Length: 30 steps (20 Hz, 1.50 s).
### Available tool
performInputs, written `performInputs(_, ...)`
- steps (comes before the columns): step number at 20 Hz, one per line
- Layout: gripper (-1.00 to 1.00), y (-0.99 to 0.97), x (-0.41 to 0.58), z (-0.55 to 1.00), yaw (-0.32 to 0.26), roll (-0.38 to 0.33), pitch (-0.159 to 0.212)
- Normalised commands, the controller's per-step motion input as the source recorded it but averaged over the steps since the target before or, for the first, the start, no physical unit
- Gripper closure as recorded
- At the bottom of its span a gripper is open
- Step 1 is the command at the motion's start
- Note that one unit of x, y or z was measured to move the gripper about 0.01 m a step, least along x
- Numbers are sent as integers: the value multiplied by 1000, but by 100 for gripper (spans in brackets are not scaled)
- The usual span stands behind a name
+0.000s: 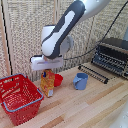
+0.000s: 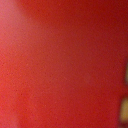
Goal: Carefully direct your gripping tool toward the mac and cheese carton. Clutch the mac and cheese carton gently but firmly in your gripping tool. Slide your gripping tool, with the carton in hand, above the container. Loosen your grip, letting the carton of mac and cheese effortlessly fall into the container.
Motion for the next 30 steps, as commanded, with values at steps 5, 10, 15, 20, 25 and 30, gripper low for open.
performInputs(5,100,-2,451,790,9,80,129)
performInputs(10,100,111,507,795,12,91,118)
performInputs(15,100,567,525,819,13,75,118)
performInputs(20,100,778,377,837,1,67,101)
performInputs(25,100,853,197,748,2,23,100)
performInputs(30,100,924,-1,278,1,0,142)
